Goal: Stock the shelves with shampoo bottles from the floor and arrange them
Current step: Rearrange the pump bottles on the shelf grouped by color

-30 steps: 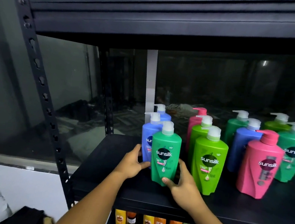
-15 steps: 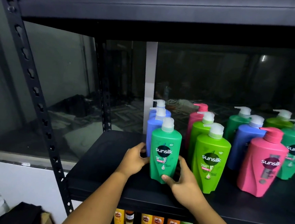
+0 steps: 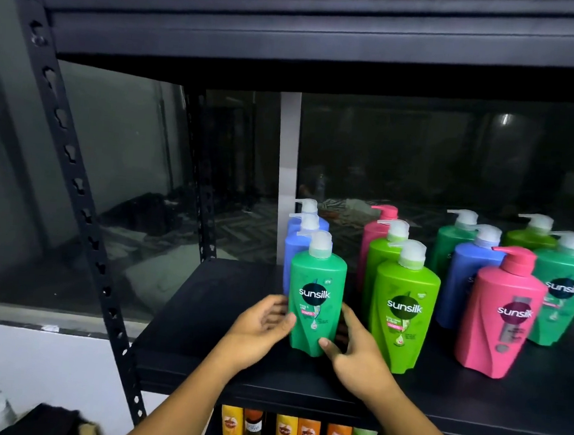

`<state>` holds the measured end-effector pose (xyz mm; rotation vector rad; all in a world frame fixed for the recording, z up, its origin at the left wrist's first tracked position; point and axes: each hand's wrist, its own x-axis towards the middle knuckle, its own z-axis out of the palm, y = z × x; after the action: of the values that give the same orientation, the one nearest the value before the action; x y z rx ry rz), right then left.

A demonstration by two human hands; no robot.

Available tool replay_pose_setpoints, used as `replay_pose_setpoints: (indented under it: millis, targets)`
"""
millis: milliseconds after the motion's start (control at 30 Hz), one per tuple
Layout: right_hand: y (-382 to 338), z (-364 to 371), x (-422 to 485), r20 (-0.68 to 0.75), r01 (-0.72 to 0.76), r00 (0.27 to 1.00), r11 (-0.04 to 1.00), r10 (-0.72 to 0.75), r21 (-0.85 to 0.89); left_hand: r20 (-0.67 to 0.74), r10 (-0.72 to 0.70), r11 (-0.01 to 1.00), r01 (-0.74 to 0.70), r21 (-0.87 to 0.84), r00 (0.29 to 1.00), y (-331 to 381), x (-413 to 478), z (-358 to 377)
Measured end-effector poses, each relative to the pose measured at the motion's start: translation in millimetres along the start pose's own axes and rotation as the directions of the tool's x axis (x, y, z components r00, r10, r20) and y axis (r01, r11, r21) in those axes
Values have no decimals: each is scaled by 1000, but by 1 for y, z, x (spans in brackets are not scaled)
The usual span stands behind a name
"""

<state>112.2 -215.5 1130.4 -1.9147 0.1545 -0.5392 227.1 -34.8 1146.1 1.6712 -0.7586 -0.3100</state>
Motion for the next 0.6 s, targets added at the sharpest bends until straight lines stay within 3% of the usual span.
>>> replay_pose_setpoints:
  millis: [100, 433, 533, 600]
  targets:
    - [0, 1, 0, -4, -4, 1000, 1000, 4, -7, 70, -5, 991, -4, 130, 998, 4, -6, 2]
    - [-2, 2, -6, 110, 74, 992, 992, -63, -100, -16, -29, 948, 32, 316, 999, 12, -13, 1]
    - [-6, 3, -10, 166, 114, 984, 944, -65, -309, -24, -38, 939, 44, 341, 999, 9, -16, -8]
    - [-4, 5, -10, 214, 142, 976, 848, -34, -511, -42, -51, 931, 63, 359, 998, 8, -17, -18]
